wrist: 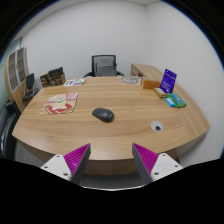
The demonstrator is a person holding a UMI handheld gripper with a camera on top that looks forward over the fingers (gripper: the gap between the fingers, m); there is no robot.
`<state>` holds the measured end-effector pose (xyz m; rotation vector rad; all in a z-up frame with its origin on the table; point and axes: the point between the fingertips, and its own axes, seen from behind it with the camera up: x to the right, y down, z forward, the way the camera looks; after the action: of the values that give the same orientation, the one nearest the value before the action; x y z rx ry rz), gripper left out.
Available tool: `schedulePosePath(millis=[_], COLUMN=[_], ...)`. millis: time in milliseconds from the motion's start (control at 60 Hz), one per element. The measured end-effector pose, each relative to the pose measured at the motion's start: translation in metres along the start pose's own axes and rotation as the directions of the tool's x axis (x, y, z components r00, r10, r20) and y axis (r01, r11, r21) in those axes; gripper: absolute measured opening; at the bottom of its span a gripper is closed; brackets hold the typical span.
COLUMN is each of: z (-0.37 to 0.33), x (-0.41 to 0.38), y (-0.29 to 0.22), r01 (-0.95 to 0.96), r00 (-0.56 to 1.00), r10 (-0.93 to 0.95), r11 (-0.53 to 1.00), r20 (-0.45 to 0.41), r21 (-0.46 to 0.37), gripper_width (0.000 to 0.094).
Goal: Arrange mouse
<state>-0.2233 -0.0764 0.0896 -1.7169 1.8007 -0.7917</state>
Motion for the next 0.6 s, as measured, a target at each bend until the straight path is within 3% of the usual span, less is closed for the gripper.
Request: schedulePosePath(millis=[600], z=[0.148], x=[-0.005], y=[-0.046], r01=[0.020], r00=[1.000], r10=[-0.021], r11=[0.998], r20=[0.022], r21=[0.058], gripper_width=[0.0865])
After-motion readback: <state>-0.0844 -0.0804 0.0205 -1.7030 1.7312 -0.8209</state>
